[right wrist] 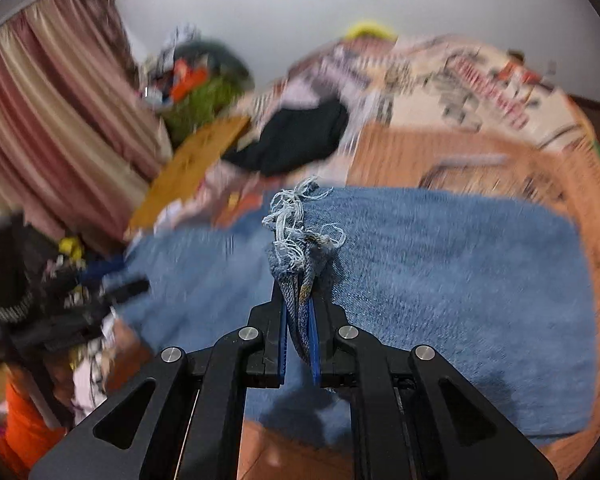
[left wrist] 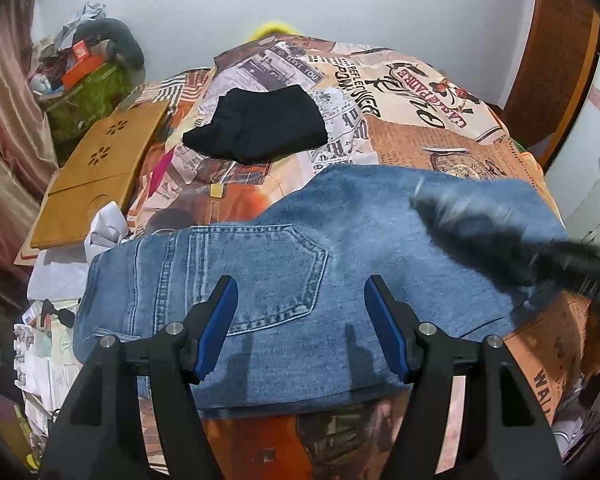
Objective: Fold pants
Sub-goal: 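Open the right gripper and release the hem onto the folded jeans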
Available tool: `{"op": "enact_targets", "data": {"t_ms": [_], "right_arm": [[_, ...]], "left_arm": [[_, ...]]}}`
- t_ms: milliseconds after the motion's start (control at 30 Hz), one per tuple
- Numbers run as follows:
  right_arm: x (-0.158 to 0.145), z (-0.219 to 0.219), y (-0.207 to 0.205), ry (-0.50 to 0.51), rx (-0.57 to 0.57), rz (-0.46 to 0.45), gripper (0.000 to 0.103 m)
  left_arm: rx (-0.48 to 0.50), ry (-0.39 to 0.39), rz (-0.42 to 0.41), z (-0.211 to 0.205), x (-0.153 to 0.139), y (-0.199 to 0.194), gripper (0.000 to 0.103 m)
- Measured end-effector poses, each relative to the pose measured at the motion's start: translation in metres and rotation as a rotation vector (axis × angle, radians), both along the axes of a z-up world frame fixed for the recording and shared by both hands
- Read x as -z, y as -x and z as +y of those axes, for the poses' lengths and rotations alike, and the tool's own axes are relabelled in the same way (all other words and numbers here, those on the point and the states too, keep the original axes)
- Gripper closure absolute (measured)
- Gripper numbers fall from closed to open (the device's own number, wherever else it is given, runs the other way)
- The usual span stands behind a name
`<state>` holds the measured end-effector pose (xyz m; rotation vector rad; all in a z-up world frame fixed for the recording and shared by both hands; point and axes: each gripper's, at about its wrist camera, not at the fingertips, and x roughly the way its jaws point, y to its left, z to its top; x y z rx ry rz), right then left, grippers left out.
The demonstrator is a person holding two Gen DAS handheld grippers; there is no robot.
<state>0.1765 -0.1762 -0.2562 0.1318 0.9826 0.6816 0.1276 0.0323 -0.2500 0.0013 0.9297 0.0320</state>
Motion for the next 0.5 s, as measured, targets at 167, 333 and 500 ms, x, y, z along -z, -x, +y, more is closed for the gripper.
{"op": "enact_targets", "data": {"t_ms": [167,333,500], "right_arm": [[-0.005,0.000,0.006,0.020,-0.054,0.042,0.076],[-0.037,-0.033,0.006,-0.054,-0.023,-0.015,0.066],[-0.057,-0.084,-0.007,-0.015,0.088,-0.111,0.066]], "left_arm": [[0.045,-0.018,-0.015,-0.022,-0.008,-0.012,0.038],[0.124,-0.014,-0.040,-0.055,-0.022,-0.034,0.038],[0.211,0.043,-0.031,-0.091,-0.028,-0.065,0.038]]}}
